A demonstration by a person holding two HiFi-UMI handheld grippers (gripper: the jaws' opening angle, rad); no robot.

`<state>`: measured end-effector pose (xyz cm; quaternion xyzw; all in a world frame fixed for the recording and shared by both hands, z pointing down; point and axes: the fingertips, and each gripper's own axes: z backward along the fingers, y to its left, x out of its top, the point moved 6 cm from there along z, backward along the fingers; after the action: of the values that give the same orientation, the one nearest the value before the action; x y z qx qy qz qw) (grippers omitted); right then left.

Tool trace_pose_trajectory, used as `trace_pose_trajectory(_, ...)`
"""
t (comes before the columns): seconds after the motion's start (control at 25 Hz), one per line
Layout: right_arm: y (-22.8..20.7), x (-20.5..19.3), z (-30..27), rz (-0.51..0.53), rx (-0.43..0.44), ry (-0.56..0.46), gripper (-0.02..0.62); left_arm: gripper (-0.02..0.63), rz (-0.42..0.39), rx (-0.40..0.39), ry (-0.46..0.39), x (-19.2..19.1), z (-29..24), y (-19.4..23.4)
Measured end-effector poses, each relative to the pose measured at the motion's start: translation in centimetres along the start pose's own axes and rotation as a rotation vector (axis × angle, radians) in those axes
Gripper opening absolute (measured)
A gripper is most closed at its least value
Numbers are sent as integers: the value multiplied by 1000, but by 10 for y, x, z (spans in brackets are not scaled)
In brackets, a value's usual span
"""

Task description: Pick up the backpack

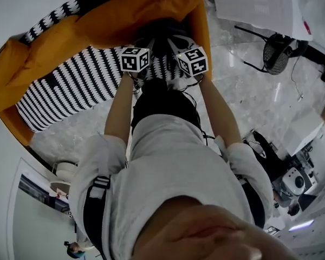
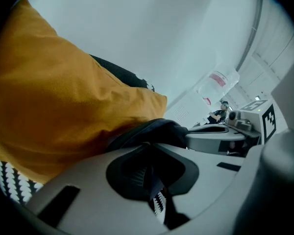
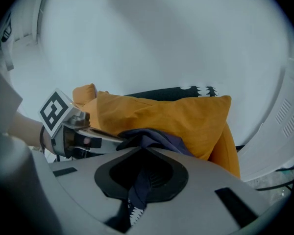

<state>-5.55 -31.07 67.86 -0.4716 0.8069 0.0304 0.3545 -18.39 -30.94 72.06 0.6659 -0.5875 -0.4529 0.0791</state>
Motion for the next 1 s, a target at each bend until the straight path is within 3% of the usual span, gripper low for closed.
trace_pose_trajectory(0.52, 22, -17, 48, -61, -19, -11, 52, 31, 3, 5, -2, -22, 45, -45)
trace_pose_trajectory(1.0, 30, -60, 90, -76, -28, -49, 52, 26, -22, 30, 10, -64, 56, -89)
